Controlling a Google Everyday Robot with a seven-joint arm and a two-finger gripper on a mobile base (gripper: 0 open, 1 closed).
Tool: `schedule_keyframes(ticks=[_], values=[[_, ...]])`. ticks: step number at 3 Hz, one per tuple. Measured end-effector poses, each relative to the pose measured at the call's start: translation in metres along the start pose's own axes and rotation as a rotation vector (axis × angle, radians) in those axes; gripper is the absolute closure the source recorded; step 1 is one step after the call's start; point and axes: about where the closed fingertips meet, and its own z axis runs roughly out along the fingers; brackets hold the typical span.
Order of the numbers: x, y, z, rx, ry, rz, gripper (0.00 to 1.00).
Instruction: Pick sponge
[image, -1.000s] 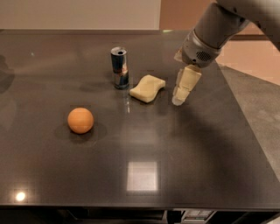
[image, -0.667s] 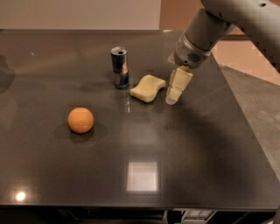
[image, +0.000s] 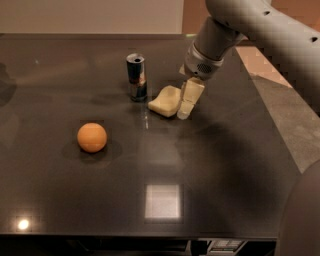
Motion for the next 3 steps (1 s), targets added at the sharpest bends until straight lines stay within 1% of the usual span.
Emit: schedule_keyframes(ticks=[2, 3], values=[[-0.009, -0.006, 0.021, -0.026, 0.042, -0.020, 0.00], [-0.012, -0.006, 0.028, -0.039, 0.083, -0.029, 0.18]])
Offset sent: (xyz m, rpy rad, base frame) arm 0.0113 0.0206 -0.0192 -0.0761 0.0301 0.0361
